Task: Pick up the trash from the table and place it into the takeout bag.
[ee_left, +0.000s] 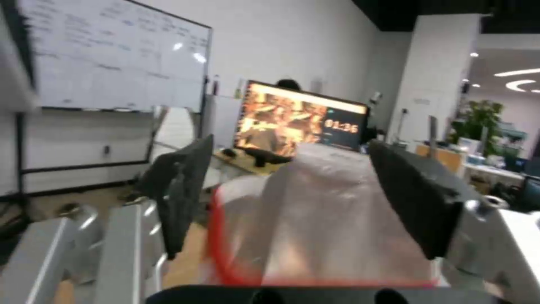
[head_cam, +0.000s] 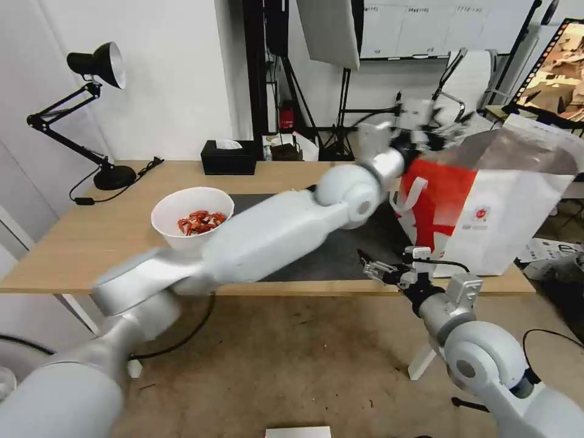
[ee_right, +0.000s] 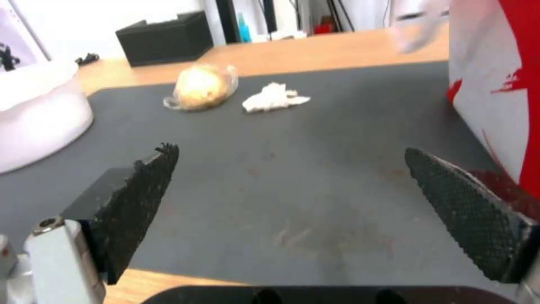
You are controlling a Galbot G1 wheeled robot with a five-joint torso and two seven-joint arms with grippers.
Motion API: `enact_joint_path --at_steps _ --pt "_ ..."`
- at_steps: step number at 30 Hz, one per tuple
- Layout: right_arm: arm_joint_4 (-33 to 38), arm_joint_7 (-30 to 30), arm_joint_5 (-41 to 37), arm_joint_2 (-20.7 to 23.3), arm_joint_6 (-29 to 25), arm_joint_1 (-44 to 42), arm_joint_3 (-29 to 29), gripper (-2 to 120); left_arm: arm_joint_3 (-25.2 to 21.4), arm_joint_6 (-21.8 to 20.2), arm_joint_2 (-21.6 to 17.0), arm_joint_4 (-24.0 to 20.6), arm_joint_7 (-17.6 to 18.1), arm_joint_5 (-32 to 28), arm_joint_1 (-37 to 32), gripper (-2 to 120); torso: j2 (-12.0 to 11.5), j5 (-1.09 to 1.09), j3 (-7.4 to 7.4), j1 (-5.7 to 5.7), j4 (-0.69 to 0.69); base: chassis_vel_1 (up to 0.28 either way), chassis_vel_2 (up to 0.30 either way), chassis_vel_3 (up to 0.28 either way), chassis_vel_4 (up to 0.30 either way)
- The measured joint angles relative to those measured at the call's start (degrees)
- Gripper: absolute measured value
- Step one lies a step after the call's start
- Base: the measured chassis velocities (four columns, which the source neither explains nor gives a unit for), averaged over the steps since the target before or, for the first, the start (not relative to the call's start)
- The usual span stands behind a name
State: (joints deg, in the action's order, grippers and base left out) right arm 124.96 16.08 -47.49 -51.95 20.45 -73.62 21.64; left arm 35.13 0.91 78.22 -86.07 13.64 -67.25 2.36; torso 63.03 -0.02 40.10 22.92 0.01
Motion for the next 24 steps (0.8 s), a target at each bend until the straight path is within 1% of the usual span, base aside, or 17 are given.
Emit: enact_joint_path --at_steps 1,2,3,4,5,8,10,11,13,14,15,17,18,19,22,23,24 --pt "0.0 0.0 0.0 0.0 0.0 0.0 0.0 100 0.0 0.0 0.0 0.0 0.0 0.0 0.0 81 0.0 0.0 0.0 0.0 0.0 0.0 0.0 0.0 0.0" --pt "0.46 0.09 0.34 0.14 -0.85 -0.58 0.29 100 -0.75 0.1 -4.04 -3.54 0.82 0.15 -2.17 87 0.0 -0.01 0.0 0.0 0.0 0.0 0.0 0.0 0.0" --pt "0.6 0.1 0.53 0.18 -1.27 -0.79 0.39 100 -1.13 0.11 -5.65 -4.92 1.17 0.32 -3.21 88 0.0 -0.01 0.0 -0.01 0.03 0.0 0.0 0.0 0.0" --pt "1.14 0.12 2.68 0.43 -3.37 -1.79 0.75 100 -2.27 0.05 -11.29 -9.1 1.3 1.9 -7.1 95 0.0 -0.04 0.0 0.0 0.02 0.0 0.0 0.0 0.0" --pt "1.14 0.12 2.68 0.43 -3.37 -1.79 0.75 100 -2.27 0.05 -11.29 -9.1 1.3 1.9 -7.1 95 0.0 -0.04 0.0 0.0 0.02 0.0 0.0 0.0 0.0" --pt "1.16 0.11 5.22 0.54 -5.33 -2.65 0.87 100 -3.57 0.02 -15.1 -11.72 1.19 3.13 -9.97 99 -0.01 -0.01 0.01 0.0 0.02 0.0 0.0 0.0 0.0" --pt "0.95 -0.22 10.71 0.04 -9.83 -4.47 0.92 100 -9.6 -0.22 -21.23 -17.62 1.09 6.24 -17.66 100 0.0 0.0 0.0 -0.01 -0.01 0.0 0.0 0.0 0.0" --pt "0.95 -0.22 10.71 0.04 -9.83 -4.47 0.92 100 -9.6 -0.22 -21.23 -17.62 1.09 6.24 -17.66 100 0.0 0.0 0.0 -0.01 -0.01 0.0 0.0 0.0 0.0" --pt "0.81 -0.46 12.38 -0.45 -11.99 -5.2 0.94 100 -13.11 -0.38 -23.63 -19.86 0.62 9.94 -22.24 100 0.0 -0.01 0.0 0.0 -0.01 0.0 0.0 0.0 0.0" --pt "0.67 -0.73 13.28 -0.89 -13.75 -5.79 1.0 100 -16.73 -0.55 -25.59 -21.93 0.2 13.12 -27.23 100 0.0 -0.01 0.0 0.0 -0.01 0.0 0.0 0.0 0.0" --pt "0.67 -0.73 13.28 -0.89 -13.75 -5.79 1.0 100 -16.73 -0.55 -25.59 -21.93 0.2 13.12 -27.23 100 0.0 -0.01 0.0 0.0 -0.01 0.0 0.0 0.0 0.0" --pt "0.62 -0.92 13.86 -1.42 -15.4 -6.53 1.21 100 -20.92 -0.76 -27.56 -24.09 -0.64 16.35 -33.62 100 0.0 -0.02 0.0 0.0 0.0 0.0 0.0 0.0 0.0" --pt "0.72 -1.07 14.27 -1.8 -16.75 -7.33 1.55 100 -25.73 -1.0 -28.99 -26.02 -1.53 19.43 -39.84 100 0.0 -0.01 0.0 0.0 -0.01 0.0 0.0 0.0 0.0" --pt "0.72 -1.07 14.27 -1.8 -16.75 -7.33 1.55 100 -25.73 -1.0 -28.99 -26.02 -1.53 19.43 -39.84 100 0.0 -0.01 0.0 0.0 -0.01 0.0 0.0 0.0 0.0" --pt "1.6 -2.09 15.08 -2.52 -18.69 -9.14 2.77 100 -38.84 -2.42 -29.82 -31.49 -2.91 24.79 -55.3 100 0.0 0.0 -0.01 -0.01 0.01 0.0 0.0 0.0 0.0" --pt "1.6 -2.09 15.08 -2.52 -18.69 -9.14 2.77 100 -38.84 -2.42 -29.82 -31.49 -2.91 24.79 -55.3 100 0.0 0.0 -0.01 -0.01 0.01 0.0 0.0 0.0 0.0" --pt "1.79 -2.44 15.3 -2.75 -19.18 -9.74 3.14 100 -41.75 -2.42 -29.59 -32.95 -2.99 26.75 -59.5 100 0.0 0.02 -0.01 -0.01 0.0 0.0 0.0 0.0 0.0"
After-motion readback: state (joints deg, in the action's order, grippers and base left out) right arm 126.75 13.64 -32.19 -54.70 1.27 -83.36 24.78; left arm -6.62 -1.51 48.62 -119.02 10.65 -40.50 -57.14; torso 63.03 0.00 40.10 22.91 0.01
